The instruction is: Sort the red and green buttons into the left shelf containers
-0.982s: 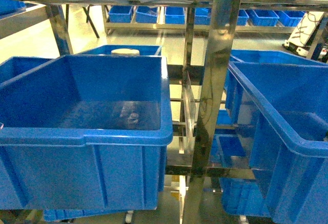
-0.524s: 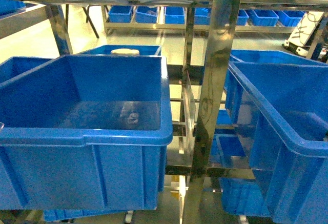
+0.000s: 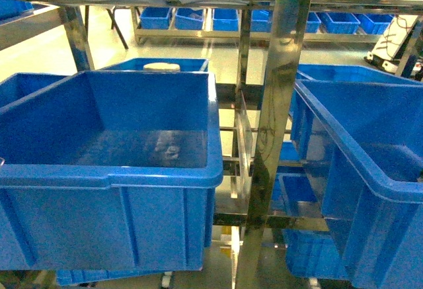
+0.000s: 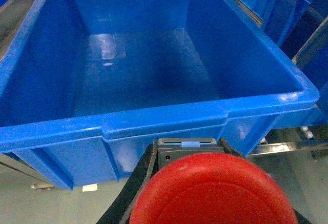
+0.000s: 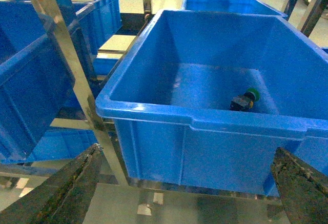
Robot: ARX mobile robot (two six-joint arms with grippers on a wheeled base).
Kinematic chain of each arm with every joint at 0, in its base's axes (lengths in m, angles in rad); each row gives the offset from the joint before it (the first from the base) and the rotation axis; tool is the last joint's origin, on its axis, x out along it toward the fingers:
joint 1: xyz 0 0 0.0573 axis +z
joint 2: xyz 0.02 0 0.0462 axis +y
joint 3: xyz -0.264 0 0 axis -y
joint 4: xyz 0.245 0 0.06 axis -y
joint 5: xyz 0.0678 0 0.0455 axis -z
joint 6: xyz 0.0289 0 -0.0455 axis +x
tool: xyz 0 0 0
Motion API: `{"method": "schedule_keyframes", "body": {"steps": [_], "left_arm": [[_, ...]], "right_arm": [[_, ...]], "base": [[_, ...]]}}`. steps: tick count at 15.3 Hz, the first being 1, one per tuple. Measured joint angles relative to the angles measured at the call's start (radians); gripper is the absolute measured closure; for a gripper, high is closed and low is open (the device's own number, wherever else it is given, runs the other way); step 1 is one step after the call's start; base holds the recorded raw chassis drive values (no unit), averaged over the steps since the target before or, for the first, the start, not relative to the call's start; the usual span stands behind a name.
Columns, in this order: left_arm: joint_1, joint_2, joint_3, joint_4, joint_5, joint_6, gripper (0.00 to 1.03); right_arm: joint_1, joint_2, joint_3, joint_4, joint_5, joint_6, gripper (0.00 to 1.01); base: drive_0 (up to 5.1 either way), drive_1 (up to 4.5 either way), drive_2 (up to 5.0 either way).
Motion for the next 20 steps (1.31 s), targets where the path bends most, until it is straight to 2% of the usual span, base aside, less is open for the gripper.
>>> {"method": "schedule_keyframes", "body": {"steps": [1,3,6,8,9,10,14,17,20], "left_arm": [[-0.002,-0.029,-0.002,-0.052,-0.018,0.0,0.76],[-0.042,-0.161,-0.063,-0.172,-0.053,-0.011,0.76],[0.007,-0.013,-0.058,-0.103,-0.047,-0.014,0.76],[0.026,0.132,0.004,-0.049,-0.003,-0.013,0.76],[0.068,0.313,0.097,0.04,0.026,0.003,0.76],[0.088,0.433,0.172,0.06,0.055,0.034,0.76],[0.113,0.613,0.358,0.048,0.092,0.089,0.76],[0.133,0.758,0.535,-0.007,0.116,0.133,0.76],[0.188,1.004,0.739,-0.014,0.112,0.229,0.76]], "right_arm": [[0.0,0.0,0.0,0.0,0.0,0.0,0.03],[0.0,0.0,0.0,0.0,0.0,0.0,0.03],[0.0,0.0,0.0,0.0,0.0,-0.002,0.03],[0.0,0.0,0.0,0.0,0.0,-0.002,0.03],[0.0,0.0,0.0,0.0,0.0,-0.002,0.03],[0.0,0.0,0.0,0.0,0.0,-0.002,0.03],[0.0,0.0,0.0,0.0,0.0,-0.003,0.03],[0.0,0.0,0.0,0.0,0.0,-0.003,0.03],[0.0,0.0,0.0,0.0,0.0,-0.003,0.03]], "base": [[0.0,0.0,0.0],[0.0,0.0,0.0],[0.0,0.0,0.0],[0.0,0.0,0.0],[0.0,0.0,0.0],[0.0,0.0,0.0],[0.0,0.0,0.0],[0.0,0.0,0.0],[0.0,0.0,0.0]]}}
